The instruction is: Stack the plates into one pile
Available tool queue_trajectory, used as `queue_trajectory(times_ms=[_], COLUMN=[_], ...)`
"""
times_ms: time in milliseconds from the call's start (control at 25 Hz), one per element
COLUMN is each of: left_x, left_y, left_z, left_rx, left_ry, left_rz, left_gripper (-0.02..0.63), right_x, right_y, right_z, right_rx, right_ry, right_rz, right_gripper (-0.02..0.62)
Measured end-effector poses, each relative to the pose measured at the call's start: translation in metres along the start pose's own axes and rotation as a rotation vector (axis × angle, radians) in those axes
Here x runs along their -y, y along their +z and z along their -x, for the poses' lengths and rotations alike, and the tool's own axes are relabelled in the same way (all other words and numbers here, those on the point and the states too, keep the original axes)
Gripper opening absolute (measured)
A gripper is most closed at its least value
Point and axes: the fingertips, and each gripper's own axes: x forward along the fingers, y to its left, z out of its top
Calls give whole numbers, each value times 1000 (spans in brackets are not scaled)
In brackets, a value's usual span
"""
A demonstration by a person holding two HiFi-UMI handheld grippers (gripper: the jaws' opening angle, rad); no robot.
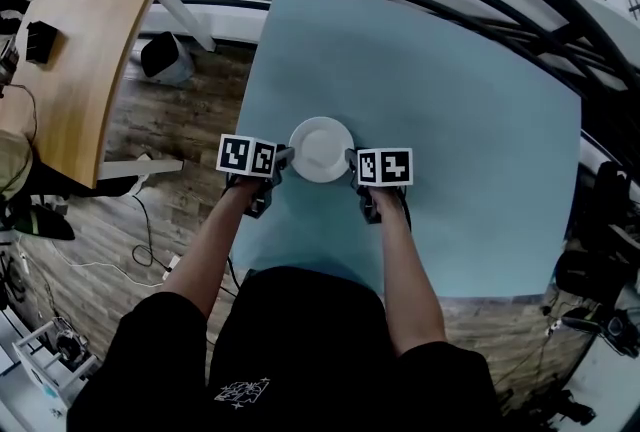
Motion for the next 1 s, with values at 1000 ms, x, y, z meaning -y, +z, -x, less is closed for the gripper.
queue_trajectory(times_ms=[1000], left_x=[95], left_y=[58], left_z=[105], left_rx=[392], left_ry=[85], left_rz=[-228], left_gripper=[11], right_x=[-30], right_y=[42], right_z=[156], right_rx=[479], right_ry=[58], right_rz=[88], right_gripper=[6])
